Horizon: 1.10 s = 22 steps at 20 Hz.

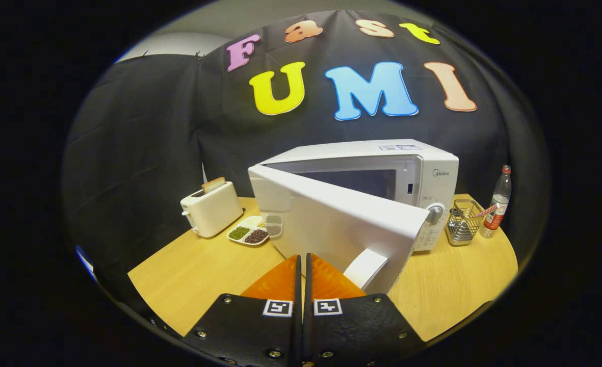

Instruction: Open the microwave, put the food inside, and close the microwave door.

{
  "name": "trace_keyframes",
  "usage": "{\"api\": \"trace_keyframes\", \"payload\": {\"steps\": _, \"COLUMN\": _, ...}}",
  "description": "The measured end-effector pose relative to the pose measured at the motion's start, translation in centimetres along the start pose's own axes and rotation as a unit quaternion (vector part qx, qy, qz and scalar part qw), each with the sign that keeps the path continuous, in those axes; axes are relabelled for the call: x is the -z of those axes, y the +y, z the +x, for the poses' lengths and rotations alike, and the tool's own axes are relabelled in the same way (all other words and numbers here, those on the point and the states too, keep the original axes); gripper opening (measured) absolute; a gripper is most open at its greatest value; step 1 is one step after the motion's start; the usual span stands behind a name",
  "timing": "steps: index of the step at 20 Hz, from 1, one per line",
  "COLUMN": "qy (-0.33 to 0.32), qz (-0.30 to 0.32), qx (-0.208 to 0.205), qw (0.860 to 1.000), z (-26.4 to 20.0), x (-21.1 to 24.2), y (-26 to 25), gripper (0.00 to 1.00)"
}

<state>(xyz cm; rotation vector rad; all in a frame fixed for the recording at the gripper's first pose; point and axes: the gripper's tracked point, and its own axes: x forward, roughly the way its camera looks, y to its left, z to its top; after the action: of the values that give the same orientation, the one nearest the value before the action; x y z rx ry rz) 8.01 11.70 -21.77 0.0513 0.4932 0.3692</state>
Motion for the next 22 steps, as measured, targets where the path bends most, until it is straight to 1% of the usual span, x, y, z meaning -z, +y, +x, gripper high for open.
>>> {"api": "trace_keyframes", "payload": {"steps": 10, "qy": 0.003, "qz": 0.0, "qx": 0.033, "qw": 0.999, "z": 4.2, "x": -1.9, "y": -5.2, "gripper": 0.01}}
{"api": "trace_keyframes", "payload": {"steps": 18, "qy": 0.014, "qz": -0.001, "qx": 0.042, "qw": 0.999, "z": 7.5, "x": -1.8, "y": -7.3, "gripper": 0.01}}
{"api": "trace_keyframes", "payload": {"steps": 22, "qy": 0.015, "qz": 0.004, "qx": 0.053, "qw": 0.998, "z": 9.1, "x": -2.1, "y": -8.5, "gripper": 0.01}}
